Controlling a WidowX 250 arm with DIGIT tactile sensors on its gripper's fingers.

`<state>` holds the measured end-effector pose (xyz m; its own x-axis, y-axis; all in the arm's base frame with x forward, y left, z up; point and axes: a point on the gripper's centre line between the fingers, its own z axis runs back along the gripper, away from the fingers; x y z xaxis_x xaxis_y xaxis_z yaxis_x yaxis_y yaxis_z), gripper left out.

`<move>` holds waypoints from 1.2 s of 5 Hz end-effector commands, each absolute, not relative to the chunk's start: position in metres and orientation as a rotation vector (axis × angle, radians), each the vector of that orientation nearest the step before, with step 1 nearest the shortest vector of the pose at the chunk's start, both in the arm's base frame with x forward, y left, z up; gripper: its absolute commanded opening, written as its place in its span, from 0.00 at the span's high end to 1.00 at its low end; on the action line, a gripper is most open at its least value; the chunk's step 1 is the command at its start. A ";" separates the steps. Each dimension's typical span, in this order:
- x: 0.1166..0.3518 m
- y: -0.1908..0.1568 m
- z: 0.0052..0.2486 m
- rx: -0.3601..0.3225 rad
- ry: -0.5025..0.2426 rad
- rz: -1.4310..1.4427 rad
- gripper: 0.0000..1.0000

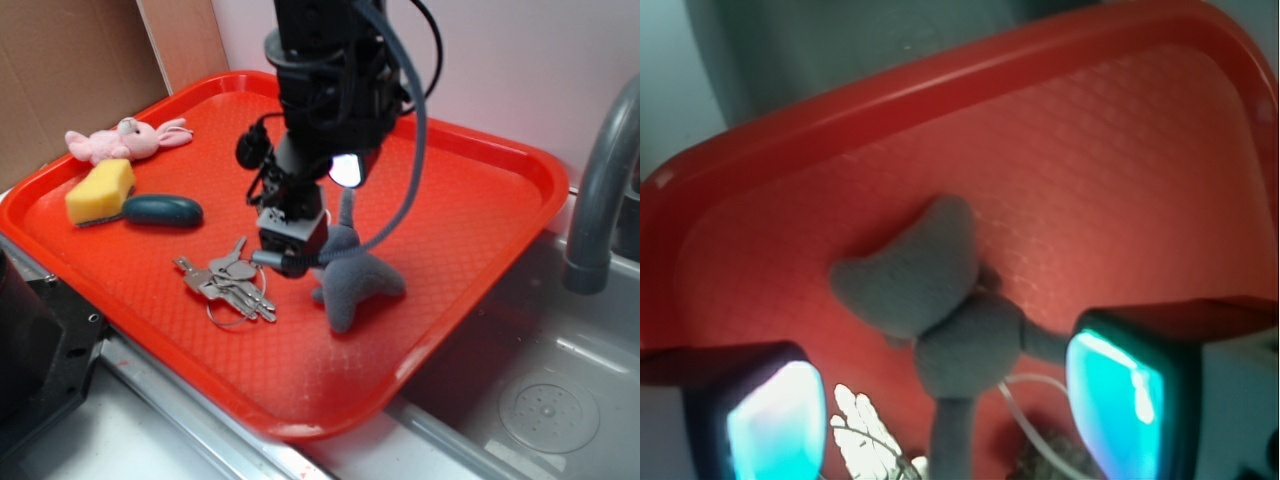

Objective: Grab the gray animal.

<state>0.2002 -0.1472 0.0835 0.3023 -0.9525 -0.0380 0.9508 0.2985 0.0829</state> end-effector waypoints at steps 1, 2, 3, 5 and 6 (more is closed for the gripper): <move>0.199 -0.150 0.042 0.061 0.003 -1.335 0.00; 0.202 -0.150 0.018 0.011 0.067 -1.360 0.00; 0.201 -0.147 0.009 -0.013 0.118 -1.318 1.00; 0.195 -0.130 0.066 0.024 0.078 -1.077 1.00; 0.181 -0.112 0.107 0.082 0.076 -0.823 1.00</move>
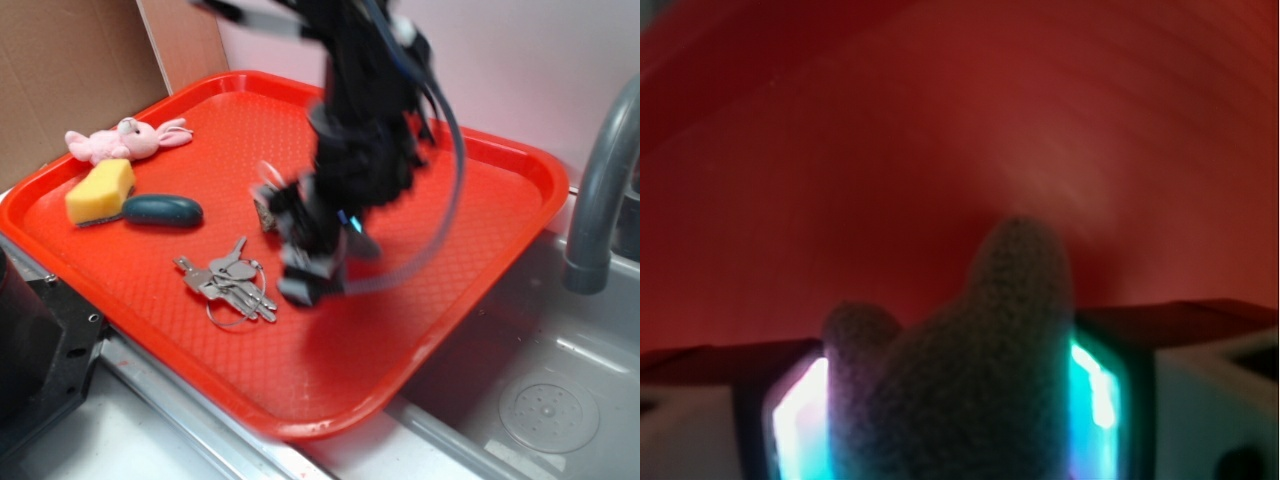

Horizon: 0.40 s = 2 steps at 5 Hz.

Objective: Grab the gray animal.

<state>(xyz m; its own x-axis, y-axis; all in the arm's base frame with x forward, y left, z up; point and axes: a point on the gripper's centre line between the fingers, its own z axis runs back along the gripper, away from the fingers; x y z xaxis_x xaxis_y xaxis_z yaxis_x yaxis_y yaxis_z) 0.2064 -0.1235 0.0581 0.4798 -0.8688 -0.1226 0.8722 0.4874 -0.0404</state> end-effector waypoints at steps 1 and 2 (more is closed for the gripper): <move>0.164 -0.085 0.149 0.059 0.078 -0.573 1.00; 0.156 -0.067 0.170 0.072 0.050 -0.322 1.00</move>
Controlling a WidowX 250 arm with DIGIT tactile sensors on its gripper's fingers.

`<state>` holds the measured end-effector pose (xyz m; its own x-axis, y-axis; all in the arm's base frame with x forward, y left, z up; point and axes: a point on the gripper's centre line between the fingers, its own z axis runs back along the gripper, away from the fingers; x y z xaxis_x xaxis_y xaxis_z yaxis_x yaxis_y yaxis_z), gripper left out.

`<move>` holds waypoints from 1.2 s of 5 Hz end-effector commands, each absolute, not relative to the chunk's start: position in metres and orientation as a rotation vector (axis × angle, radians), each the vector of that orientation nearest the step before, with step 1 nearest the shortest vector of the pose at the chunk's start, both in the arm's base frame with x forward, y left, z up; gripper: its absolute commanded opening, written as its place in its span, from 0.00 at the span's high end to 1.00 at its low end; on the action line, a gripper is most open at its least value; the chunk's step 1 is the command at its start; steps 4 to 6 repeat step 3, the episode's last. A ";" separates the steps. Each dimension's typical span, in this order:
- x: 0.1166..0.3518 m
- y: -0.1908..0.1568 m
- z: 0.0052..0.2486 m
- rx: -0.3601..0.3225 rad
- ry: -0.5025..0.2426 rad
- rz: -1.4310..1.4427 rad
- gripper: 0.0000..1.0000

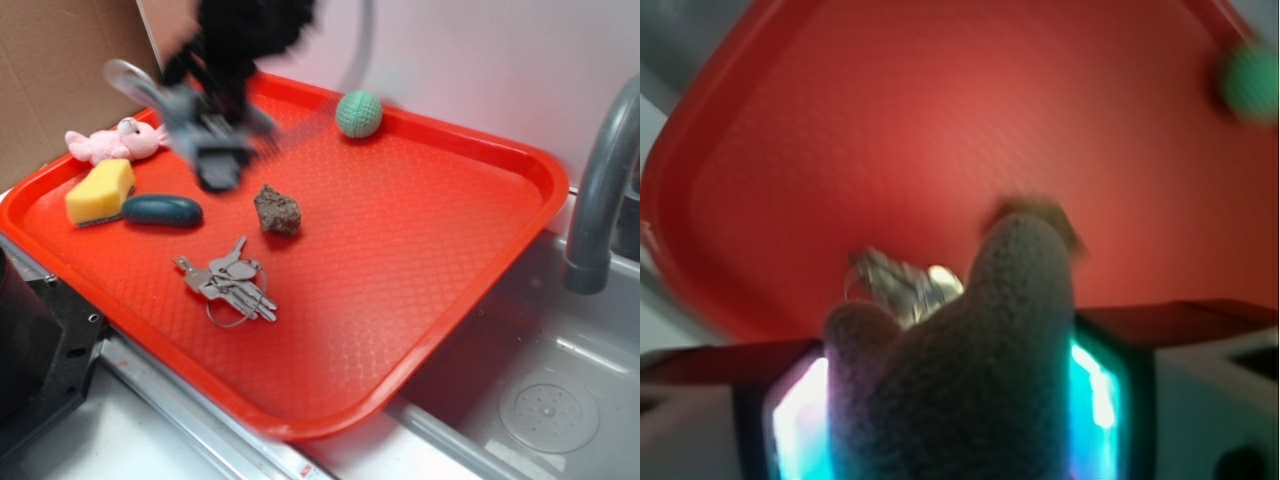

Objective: Grab the gray animal.

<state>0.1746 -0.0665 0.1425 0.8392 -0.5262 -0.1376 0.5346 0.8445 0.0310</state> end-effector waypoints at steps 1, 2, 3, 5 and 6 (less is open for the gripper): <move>0.146 -0.058 0.180 0.064 0.016 -0.071 1.00; 0.135 -0.048 0.185 0.024 -0.055 0.179 1.00; 0.140 -0.053 0.186 0.035 -0.093 0.380 1.00; 0.140 -0.053 0.186 0.035 -0.093 0.380 1.00; 0.140 -0.053 0.186 0.035 -0.093 0.380 1.00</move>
